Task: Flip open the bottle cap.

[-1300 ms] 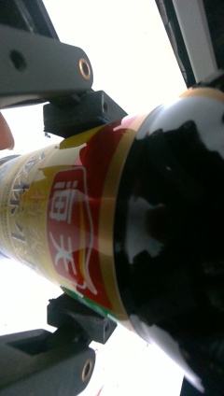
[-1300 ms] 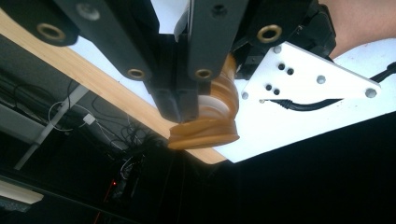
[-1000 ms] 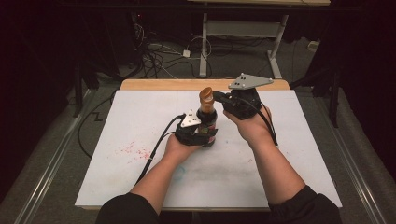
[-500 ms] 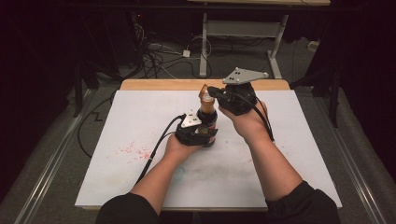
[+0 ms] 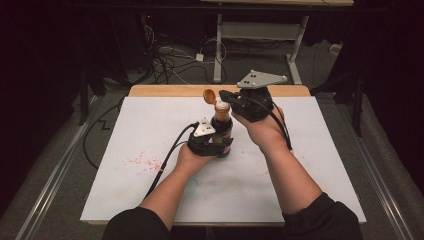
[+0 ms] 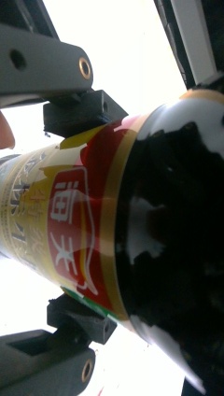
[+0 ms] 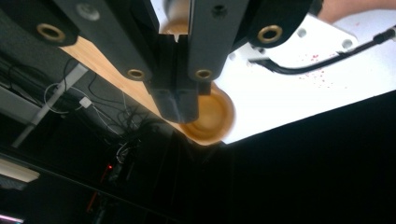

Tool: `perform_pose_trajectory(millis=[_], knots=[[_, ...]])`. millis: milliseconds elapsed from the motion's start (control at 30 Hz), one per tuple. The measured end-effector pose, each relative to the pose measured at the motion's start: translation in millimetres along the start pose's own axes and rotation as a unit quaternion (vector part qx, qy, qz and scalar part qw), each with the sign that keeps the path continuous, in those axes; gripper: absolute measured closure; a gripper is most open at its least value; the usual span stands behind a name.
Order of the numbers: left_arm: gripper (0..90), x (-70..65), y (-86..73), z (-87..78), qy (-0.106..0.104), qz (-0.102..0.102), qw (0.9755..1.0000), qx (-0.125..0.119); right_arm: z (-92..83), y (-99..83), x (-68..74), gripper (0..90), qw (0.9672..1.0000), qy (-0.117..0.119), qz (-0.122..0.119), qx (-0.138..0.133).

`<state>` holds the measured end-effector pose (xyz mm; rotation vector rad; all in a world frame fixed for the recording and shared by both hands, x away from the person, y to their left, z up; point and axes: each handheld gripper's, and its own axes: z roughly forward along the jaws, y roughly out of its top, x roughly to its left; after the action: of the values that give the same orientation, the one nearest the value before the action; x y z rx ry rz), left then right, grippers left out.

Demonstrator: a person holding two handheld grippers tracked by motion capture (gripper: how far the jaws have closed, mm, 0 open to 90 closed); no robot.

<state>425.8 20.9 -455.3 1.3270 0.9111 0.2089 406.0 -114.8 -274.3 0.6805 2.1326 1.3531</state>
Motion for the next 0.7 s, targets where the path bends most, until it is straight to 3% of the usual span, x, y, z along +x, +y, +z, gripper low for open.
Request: perform_pose_trajectory(millis=[367, 700], knots=[[27.9, -0.4, 0.9, -0.4, 0.003, 0.000, 1.0000, 0.004, -27.8, -38.9, -20.9, 90.0, 0.9995, -0.023, 0.023, 0.002], [27.4, 0.0, 1.5, 0.1, 0.003, -0.006, 1.0000, 0.003, -20.5, -97.9, -28.9, 90.0, 0.9978, -0.025, 0.057, 0.023]])
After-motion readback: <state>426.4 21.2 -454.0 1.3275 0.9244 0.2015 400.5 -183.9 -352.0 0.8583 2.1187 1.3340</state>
